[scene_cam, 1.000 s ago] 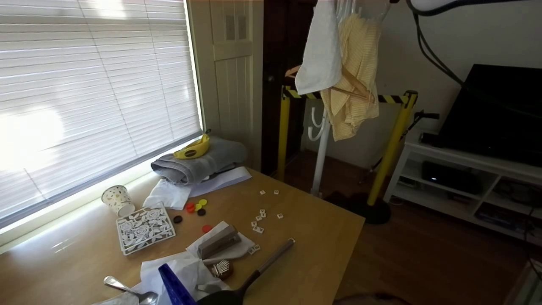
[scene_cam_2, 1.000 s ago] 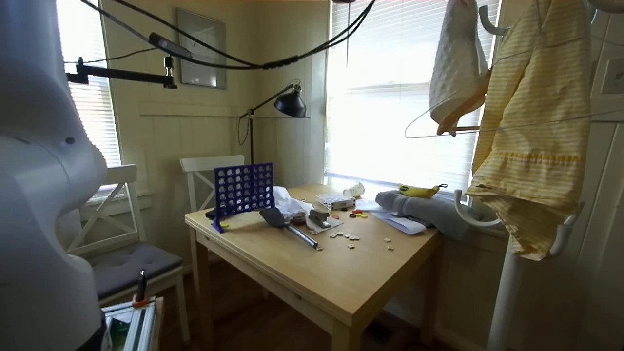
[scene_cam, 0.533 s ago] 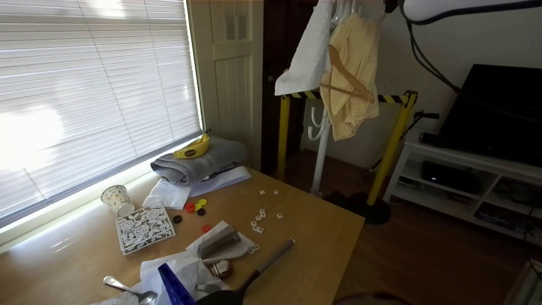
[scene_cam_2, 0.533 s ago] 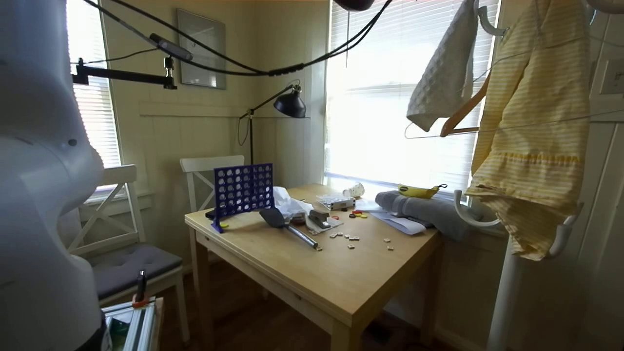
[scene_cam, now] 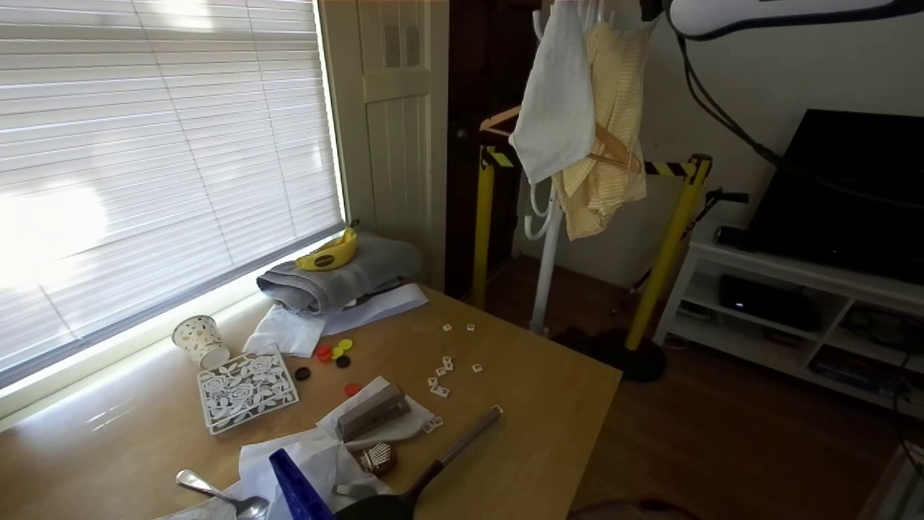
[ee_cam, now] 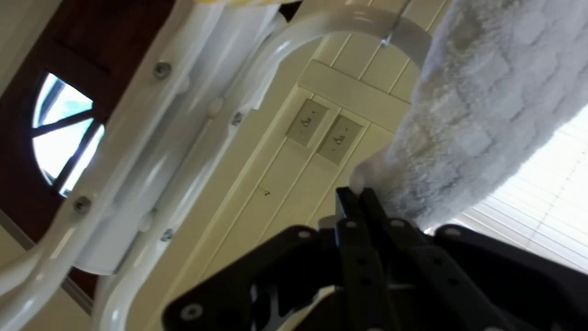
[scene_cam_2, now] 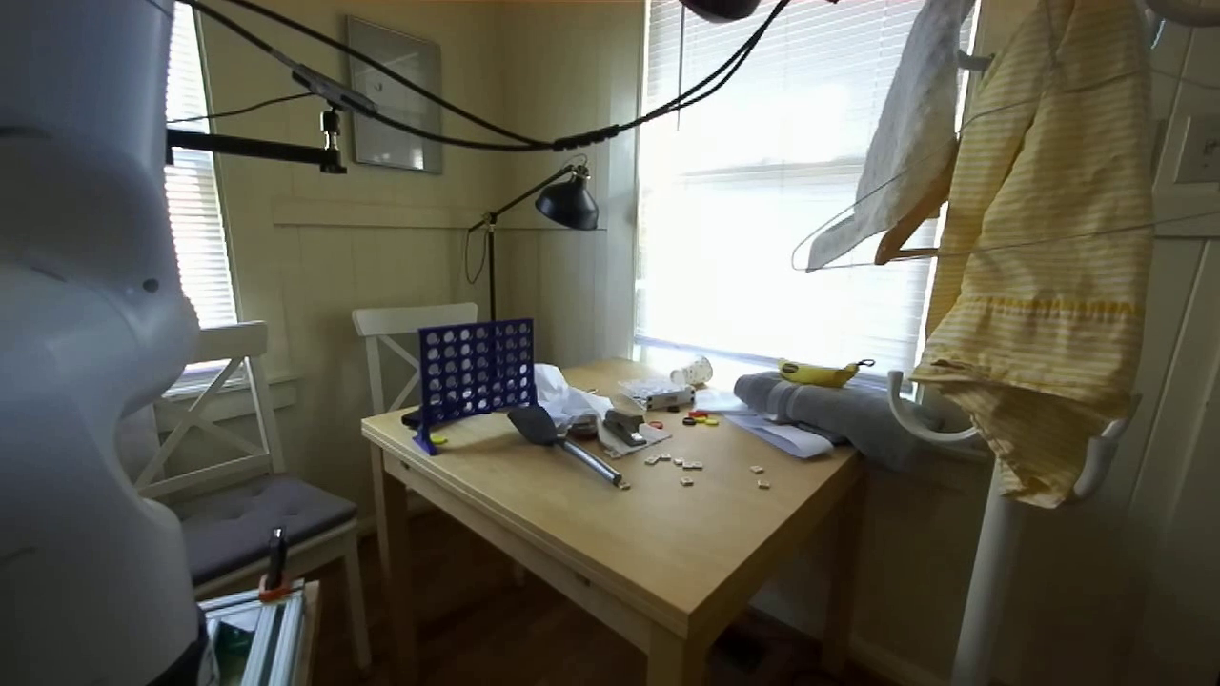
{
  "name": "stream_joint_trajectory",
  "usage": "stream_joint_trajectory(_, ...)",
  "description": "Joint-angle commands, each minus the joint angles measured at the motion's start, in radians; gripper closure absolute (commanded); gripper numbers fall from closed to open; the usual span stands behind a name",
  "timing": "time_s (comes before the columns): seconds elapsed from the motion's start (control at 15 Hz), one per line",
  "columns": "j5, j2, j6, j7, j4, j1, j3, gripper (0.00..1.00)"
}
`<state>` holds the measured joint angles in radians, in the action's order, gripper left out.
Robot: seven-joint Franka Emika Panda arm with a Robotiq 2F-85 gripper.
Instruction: Hang the white towel on the stand
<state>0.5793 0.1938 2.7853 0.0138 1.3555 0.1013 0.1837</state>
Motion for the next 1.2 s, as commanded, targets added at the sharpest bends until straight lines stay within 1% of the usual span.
stream_joint_trajectory(0.0, -0.197, 0.014, 0.009, 0.234, -0.019, -0.005, 0.083, 0.99)
stream_joint_trajectory(0.07, -0.240, 0.017, 0.000, 0.290, -0.033, -0.013, 0.097, 0.99)
stream_joint_trajectory(0.2, -0.253, 0.035, -0.002, 0.319, -0.071, -0.021, 0.113, 0.99)
stream_joint_trajectory(0.27, -0.225, 0.047, 0.004, 0.273, -0.103, -0.102, 0.013, 0.99)
stream_joint_trajectory(0.33, -0.227, 0.063, 0.001, 0.254, -0.129, -0.111, 0.001, 0.99)
stream_joint_trajectory(0.4, -0.151, 0.081, -0.007, 0.176, -0.160, -0.085, 0.016, 0.99)
stream_joint_trajectory(0.47, -0.097, 0.097, -0.012, 0.112, -0.188, -0.106, -0.027, 0.99)
stream_joint_trajectory(0.67, 0.076, 0.161, -0.085, -0.123, -0.300, -0.156, -0.136, 0.99)
stream_joint_trajectory(0.8, 0.166, 0.206, -0.141, -0.244, -0.363, -0.190, -0.195, 0.99)
stream_joint_trajectory(0.93, 0.210, 0.237, -0.197, -0.314, -0.407, -0.214, -0.227, 0.99)
stream_joint_trajectory(1.13, 0.276, 0.243, -0.245, -0.409, -0.426, -0.251, -0.273, 0.99)
